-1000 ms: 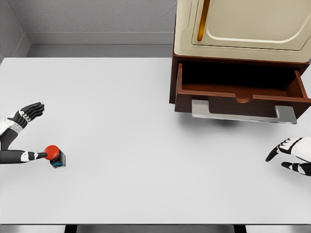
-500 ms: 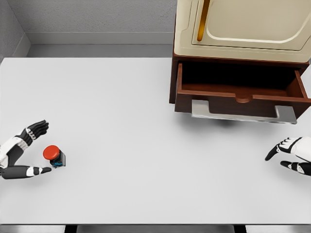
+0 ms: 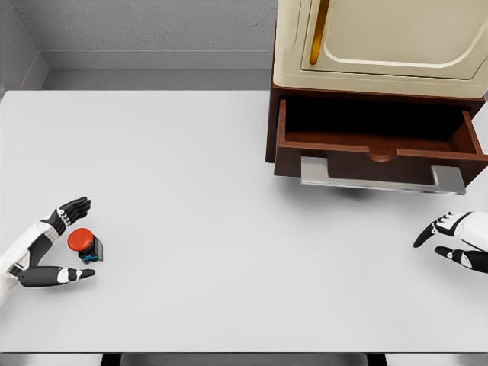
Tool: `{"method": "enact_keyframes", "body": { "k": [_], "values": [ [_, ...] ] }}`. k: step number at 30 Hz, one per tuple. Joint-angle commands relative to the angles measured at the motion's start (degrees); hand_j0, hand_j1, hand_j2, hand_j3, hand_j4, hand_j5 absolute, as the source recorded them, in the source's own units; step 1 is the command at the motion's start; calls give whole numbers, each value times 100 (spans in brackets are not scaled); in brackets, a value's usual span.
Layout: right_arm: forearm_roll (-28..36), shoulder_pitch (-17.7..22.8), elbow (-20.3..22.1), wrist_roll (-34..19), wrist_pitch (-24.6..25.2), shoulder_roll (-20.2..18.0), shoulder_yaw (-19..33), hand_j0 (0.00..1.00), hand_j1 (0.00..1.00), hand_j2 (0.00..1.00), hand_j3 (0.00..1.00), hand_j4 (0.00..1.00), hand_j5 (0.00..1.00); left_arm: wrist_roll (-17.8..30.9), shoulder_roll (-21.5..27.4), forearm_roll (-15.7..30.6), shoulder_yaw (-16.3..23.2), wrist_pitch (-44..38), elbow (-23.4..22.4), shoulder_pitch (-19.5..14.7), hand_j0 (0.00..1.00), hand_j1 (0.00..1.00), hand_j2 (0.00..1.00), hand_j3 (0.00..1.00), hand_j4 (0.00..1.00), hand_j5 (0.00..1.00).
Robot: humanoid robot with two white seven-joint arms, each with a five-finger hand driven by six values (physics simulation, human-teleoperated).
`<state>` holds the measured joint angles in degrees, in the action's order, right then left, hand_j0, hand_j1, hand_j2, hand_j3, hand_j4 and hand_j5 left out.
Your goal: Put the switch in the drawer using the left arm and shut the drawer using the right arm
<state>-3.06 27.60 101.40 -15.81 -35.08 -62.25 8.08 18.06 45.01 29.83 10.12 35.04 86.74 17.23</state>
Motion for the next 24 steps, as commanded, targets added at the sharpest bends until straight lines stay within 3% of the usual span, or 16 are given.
{"method": "enact_keyframes", "body": {
  "k": [1,24],
  "values": [
    [43,0,3,-1,8,2,0,55,55,55,55,55,55,-4,-1,31,-1,-4,1,0,100,100,100,100,100,100],
    [52,-9,3,-1,8,2,0,56,56,56,56,56,56,13,96,-171,-10,-4,45,-70,100,100,100,100,100,100]
  ]
}}
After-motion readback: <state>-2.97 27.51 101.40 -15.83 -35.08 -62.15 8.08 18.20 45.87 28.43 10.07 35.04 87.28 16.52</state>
